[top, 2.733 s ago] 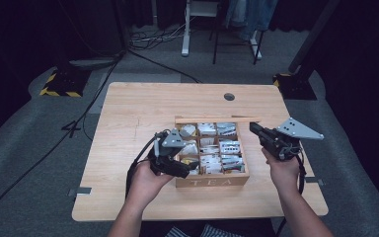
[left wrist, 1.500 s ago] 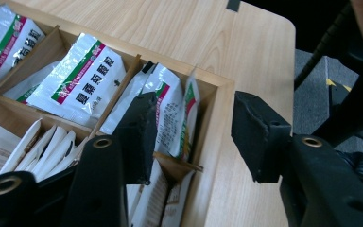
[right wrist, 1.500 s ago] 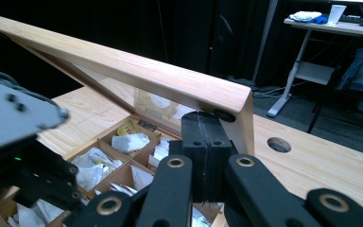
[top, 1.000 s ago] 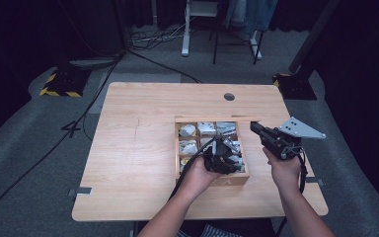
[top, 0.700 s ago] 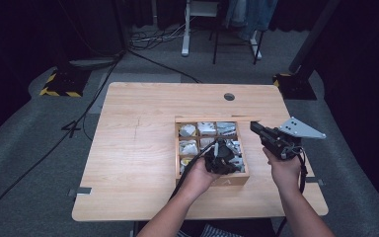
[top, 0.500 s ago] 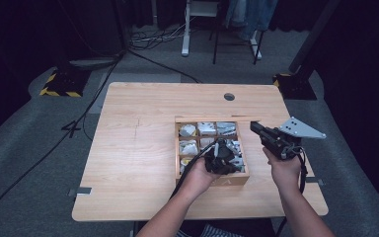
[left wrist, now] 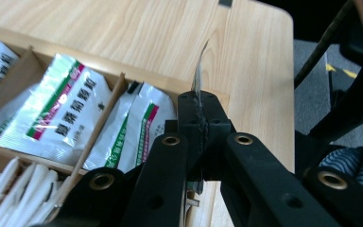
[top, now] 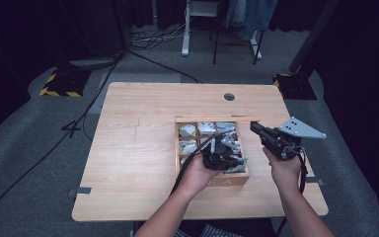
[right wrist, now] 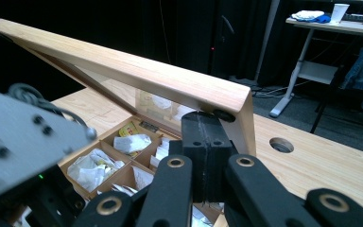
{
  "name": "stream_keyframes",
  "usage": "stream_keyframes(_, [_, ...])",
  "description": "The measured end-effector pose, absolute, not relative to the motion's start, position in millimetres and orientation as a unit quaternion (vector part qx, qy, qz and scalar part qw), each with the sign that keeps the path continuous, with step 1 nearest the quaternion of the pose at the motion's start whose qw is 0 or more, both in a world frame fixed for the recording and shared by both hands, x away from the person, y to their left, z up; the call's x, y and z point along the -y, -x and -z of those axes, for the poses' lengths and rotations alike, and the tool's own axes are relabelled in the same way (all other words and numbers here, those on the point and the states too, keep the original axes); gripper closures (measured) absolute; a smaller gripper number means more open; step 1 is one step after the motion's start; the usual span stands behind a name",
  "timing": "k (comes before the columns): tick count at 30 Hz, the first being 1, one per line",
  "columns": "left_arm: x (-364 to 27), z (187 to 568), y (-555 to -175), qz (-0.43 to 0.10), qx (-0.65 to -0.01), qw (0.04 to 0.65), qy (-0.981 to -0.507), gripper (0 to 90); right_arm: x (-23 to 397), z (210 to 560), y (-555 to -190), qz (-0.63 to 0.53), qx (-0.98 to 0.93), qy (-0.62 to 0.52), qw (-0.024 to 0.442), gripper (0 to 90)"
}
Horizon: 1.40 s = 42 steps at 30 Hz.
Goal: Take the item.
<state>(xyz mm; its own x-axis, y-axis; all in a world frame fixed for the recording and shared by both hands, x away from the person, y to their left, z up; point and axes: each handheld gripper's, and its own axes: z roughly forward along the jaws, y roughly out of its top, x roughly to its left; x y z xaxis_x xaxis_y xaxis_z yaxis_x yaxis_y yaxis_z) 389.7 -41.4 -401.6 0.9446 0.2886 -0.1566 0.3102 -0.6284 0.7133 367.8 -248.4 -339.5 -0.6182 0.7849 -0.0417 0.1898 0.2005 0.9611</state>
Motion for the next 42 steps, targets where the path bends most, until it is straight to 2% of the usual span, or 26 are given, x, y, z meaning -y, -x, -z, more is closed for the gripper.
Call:
stream_keyframes(21, [11.5,371.9,-380.5,-0.009,-0.172,0.487,-0.856,89.4,248.3,339.4,-367.6,-0.535,-0.723,-0.338,0.277,90.0])
stream_keyframes(42, [-31.4,356.0,-358.9,-0.031,-0.162,0.503,-0.848,89.4,248.4,339.6,-367.4,-0.535,-0.723,-0.339,0.276,90.0])
